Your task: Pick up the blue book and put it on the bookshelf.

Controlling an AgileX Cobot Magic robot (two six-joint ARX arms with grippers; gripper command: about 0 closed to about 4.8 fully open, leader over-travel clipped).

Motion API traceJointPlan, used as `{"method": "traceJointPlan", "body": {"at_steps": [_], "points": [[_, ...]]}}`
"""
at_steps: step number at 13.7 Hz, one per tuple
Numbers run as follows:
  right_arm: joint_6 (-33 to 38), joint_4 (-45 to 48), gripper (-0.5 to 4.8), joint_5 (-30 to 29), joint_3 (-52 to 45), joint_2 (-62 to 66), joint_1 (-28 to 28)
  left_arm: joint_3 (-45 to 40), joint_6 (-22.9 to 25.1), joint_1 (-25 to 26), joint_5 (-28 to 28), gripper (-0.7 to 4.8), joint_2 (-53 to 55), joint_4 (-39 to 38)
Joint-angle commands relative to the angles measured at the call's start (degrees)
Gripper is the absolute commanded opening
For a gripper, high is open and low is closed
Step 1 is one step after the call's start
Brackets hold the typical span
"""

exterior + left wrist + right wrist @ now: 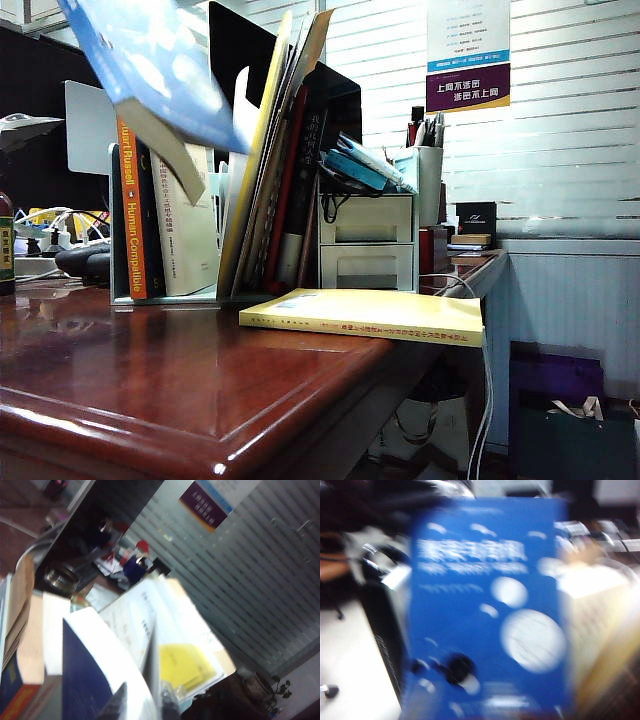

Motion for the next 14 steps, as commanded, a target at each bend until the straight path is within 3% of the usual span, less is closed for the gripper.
{"method": "traceJointPlan", "body": {"at_steps": [1, 4, 5, 6, 9, 11, 14], "points": [[-0.4, 7.4, 2.53, 3.8, 0.8, 0.8, 7.1, 1.0, -0.7, -1.0, -0.2, -0.06, -0.5, 4.0], [-3.7, 13.2, 2.55, 14.8, 1.2, 4.8, 13.6, 1.0, -0.7, -5.4, -3.1, -0.06, -0.5, 3.3], [-3.7, 13.1, 3.08, 16.8, 2.0, 6.6, 14.6, 1.0, -1.1, -7.1, -4.7, -0.06, -0.5, 1.9], [-3.7, 13.1, 4.04, 17.0, 3.3, 8.6, 14.9, 1.0, -1.0, -8.9, -6.7, -0.06, -0.5, 0.2], [-5.1, 11.7, 4.13, 20.2, 6.1, 12.1, 15.7, 1.0, -1.0, -13.9, -15.2, -0.06, -0.5, -1.1], [-8.0, 9.0, 4.12, 22.1, 6.2, 12.2, 17.2, 1.0, 0.8, -14.6, -17.0, -0.06, -0.3, -1.2], [-8.0, 4.0, 4.09, 26.2, 6.2, 9.2, 17.6, 1.0, 0.9, -14.6, -22.0, -0.06, -0.3, -10.7]]}}
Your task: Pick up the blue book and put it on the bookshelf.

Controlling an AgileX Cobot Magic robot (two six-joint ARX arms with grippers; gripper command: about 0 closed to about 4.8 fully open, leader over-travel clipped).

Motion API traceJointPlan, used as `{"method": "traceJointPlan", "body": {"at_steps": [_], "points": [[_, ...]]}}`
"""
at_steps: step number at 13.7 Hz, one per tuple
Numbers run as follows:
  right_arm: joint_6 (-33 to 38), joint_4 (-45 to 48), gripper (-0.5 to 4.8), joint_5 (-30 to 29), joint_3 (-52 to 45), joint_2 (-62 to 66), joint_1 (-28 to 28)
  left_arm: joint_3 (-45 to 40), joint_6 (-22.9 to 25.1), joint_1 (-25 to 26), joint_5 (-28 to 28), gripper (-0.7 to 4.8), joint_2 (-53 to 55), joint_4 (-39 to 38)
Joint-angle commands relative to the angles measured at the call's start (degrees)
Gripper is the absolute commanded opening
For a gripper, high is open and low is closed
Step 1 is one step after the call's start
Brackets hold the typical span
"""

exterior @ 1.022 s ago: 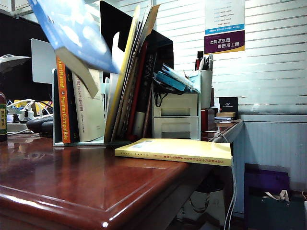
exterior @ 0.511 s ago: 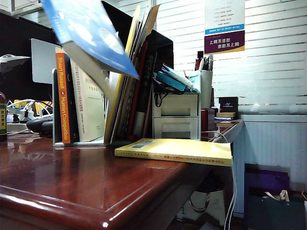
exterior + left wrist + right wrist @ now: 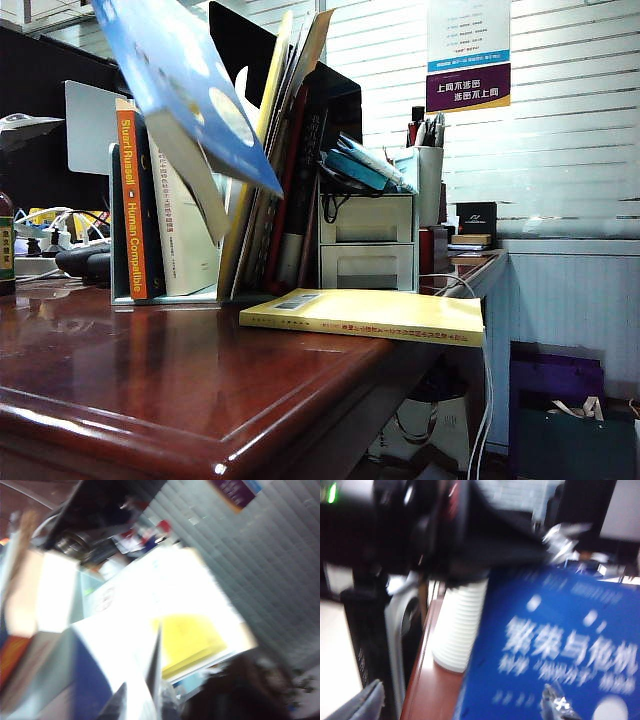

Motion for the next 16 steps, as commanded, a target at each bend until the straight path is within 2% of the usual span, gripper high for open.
{"method": "traceJointPlan", "body": {"at_steps": [1, 3, 6, 8, 9, 10, 11, 12, 13, 15, 16], "points": [[-1.3, -4.2, 4.09, 4.7, 0.3, -4.9, -0.4, 0.9, -1.3, 0.0, -6.7, -0.06, -0.6, -7.7], [-3.9, -6.3, 4.09, 7.5, 0.3, -8.8, -1.0, 0.8, -5.1, 0.0, -11.7, -0.06, -0.6, -13.0], [-4.4, -6.4, 4.09, 8.6, 0.3, -12.1, -1.6, 0.7, -7.2, 0.0, -16.2, -0.06, -0.4, -14.7], [-4.4, -6.6, 4.09, 8.6, 0.3, -12.4, -1.6, -0.6, -13.4, 0.0, -19.1, -0.06, 0.7, -15.9], [-4.3, -8.8, 4.09, 8.6, 0.3, -12.4, -1.6, -1.8, -11.2, 0.0, -15.5, -0.06, -0.1, -6.3], [-4.3, -8.7, 4.09, 8.6, 0.3, -12.3, -1.6, -1.2, -8.1, 0.0, -13.5, -0.06, -0.7, -3.2], [-4.3, -8.8, 4.09, 8.6, 0.3, -12.3, -1.6, -0.1, -3.0, 0.0, -11.1, -0.06, -1.3, -1.0], [-4.3, -8.8, 4.09, 8.6, 0.3, -12.4, -1.6, 4.3, 10.3, 0.0, -9.3, -0.06, -1.6, 0.7], [-4.4, -8.8, 4.09, 8.7, 0.4, -12.6, -1.6, 6.6, 14.7, 0.0, -9.2, -0.06, -1.6, 1.5], [-4.3, -8.5, 4.09, 8.8, 0.6, -13.1, -1.6, 10.7, 20.4, 0.0, -9.5, -0.06, -1.0, 3.9], [-4.4, -8.5, 4.09, 8.8, 0.6, -13.7, -1.6, 11.6, 20.5, 0.0, -9.6, -0.06, -0.2, 6.4]]}}
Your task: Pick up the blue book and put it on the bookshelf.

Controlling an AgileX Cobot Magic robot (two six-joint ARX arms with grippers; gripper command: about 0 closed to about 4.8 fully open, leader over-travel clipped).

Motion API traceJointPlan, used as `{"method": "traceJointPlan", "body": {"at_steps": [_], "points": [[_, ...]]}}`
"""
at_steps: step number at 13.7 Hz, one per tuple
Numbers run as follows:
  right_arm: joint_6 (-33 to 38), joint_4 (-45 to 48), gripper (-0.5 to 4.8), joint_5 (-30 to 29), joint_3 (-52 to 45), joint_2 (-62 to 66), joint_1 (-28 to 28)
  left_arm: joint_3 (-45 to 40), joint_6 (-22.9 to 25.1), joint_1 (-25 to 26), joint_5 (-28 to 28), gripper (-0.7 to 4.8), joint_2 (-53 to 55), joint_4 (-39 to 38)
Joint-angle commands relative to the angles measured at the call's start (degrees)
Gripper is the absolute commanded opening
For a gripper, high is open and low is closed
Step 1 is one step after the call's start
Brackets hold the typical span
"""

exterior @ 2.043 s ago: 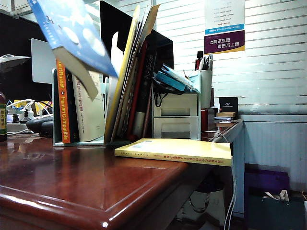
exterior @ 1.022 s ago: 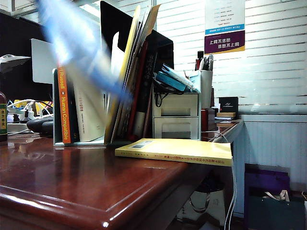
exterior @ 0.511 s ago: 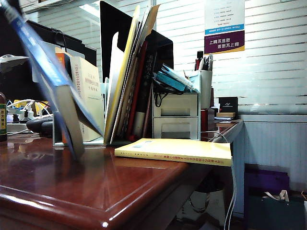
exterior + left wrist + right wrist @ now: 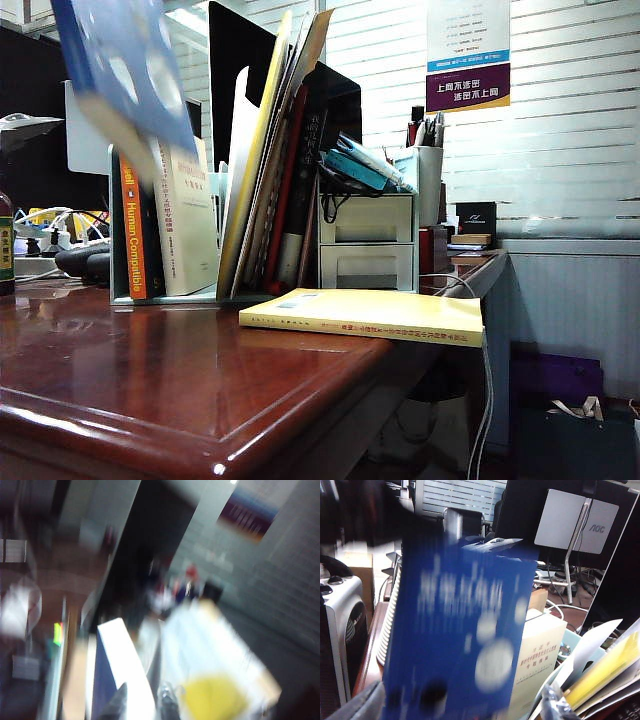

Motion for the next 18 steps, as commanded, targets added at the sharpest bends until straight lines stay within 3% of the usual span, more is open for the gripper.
{"method": "traceJointPlan", "body": {"at_steps": [1, 7, 8, 9, 14, 18], "points": [[-0.2, 1.2, 4.09, 0.4, 0.5, -1.7, 0.0, 2.9, 2.7, 0.0, -0.2, -0.06, 1.4, 11.8], [-0.2, 0.8, 4.08, 0.4, 0.5, -6.8, 0.1, 5.0, 5.1, -0.1, -3.3, -0.06, 10.5, 22.3], [-0.2, 0.8, 3.43, 0.4, 0.5, -7.6, 0.1, 5.2, 5.4, -0.1, -3.7, -0.06, 11.9, 24.2], [-0.2, 0.7, -0.16, 0.4, 0.5, -7.7, 0.1, 6.6, 5.5, -0.1, -3.9, -0.06, 13.7, 24.4], [-0.1, 0.5, -0.01, 0.3, 0.5, -7.7, 0.2, 8.6, 5.7, -0.1, -4.2, -0.06, 21.3, 29.7], [-0.1, -2.3, 0.0, -0.8, 0.5, -7.4, 0.2, 8.6, 5.7, -0.1, -4.2, -0.06, 22.5, 28.4]]}}
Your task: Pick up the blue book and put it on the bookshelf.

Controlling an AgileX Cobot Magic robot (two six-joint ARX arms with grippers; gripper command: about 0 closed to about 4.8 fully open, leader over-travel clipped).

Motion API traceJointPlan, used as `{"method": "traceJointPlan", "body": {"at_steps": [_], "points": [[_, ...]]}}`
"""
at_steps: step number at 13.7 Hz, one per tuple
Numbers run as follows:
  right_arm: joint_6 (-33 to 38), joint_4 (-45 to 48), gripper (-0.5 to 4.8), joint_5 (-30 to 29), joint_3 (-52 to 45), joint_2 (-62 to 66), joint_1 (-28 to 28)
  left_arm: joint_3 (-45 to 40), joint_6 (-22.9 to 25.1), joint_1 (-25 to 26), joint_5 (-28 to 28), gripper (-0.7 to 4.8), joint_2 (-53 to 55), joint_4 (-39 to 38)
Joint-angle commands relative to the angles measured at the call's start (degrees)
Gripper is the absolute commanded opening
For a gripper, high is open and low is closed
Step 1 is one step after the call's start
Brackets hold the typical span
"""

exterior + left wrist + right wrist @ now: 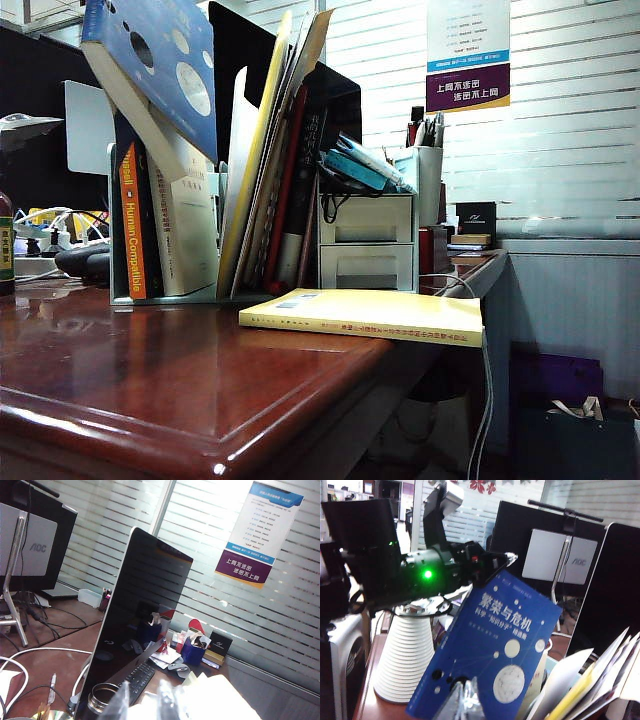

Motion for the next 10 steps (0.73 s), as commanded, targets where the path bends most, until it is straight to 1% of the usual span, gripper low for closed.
{"method": "traceJointPlan", "body": {"at_steps": [1, 2, 3, 5, 6, 8, 9, 10], "points": [[0.1, 1.5, 1.95, -6.9, 0.3, 1.4, 0.1, 0.7, 0.1, 0.1, -0.3, -0.06, -0.3, 2.0], [0.1, 8.8, 3.1, -11.3, 0.3, 7.5, 0.1, 0.7, 0.1, 0.1, -0.3, -0.06, -0.5, 2.0], [1.1, 16.8, 3.1, -12.0, 0.3, 13.6, 0.0, 0.7, 0.1, 0.1, -0.3, -0.06, -0.5, 2.0], [4.0, 27.8, 3.1, -11.5, 0.7, 21.4, 0.0, 0.7, 0.1, 0.1, -0.2, -0.06, -0.5, 1.6], [4.8, 28.7, 3.12, -10.0, 4.0, 26.7, 0.0, 0.7, 0.0, 0.1, 0.1, -0.06, -0.6, 1.6], [4.8, 28.7, 3.5, -9.8, 7.6, 30.6, 0.0, 0.7, 0.1, 0.0, 0.1, -0.06, -0.6, 1.6], [4.8, 28.8, 3.54, -9.8, 8.0, 31.4, 0.0, 0.7, 0.1, 0.0, 0.1, -0.06, -0.6, 1.6], [4.2, 27.8, 4.23, -9.4, 8.0, 31.5, 0.0, 0.7, 0.0, 0.1, 0.3, -0.06, -0.6, 1.6]]}}
